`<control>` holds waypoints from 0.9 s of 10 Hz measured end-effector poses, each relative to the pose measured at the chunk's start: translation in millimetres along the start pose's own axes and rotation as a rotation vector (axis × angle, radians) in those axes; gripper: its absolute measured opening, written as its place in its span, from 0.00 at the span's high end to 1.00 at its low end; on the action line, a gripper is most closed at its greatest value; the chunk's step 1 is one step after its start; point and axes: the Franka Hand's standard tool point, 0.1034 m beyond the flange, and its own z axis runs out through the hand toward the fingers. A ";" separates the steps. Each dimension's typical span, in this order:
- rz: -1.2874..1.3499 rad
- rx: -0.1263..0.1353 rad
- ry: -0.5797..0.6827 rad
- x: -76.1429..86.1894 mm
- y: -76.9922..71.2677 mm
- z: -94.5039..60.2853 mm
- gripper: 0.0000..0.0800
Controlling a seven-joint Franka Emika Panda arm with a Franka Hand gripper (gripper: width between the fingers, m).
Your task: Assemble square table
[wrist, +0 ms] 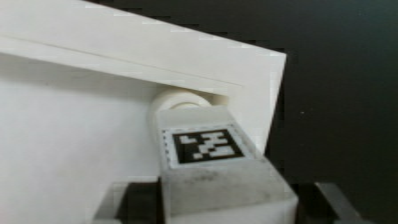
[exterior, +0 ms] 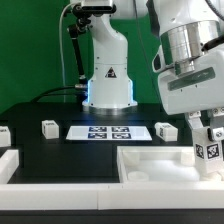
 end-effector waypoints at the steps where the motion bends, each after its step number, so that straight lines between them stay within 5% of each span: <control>1: -0.019 0.000 0.000 -0.1 0.1 0.0 0.61; 3: -0.109 -0.003 -0.001 0.8 -0.3 -0.4 0.54; 4: -0.295 -0.063 -0.033 1.9 0.9 -2.9 0.54; 5: -0.474 -0.071 -0.032 4.3 -5.9 -6.5 0.29; 6: -0.524 -0.066 -0.030 4.3 -4.7 -4.7 0.22; 9: -0.726 -0.066 -0.037 4.5 -3.8 -3.6 0.19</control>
Offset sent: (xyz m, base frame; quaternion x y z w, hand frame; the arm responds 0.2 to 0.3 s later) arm 0.0140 -0.0198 0.0201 -0.1205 -0.0322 -0.3679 0.9215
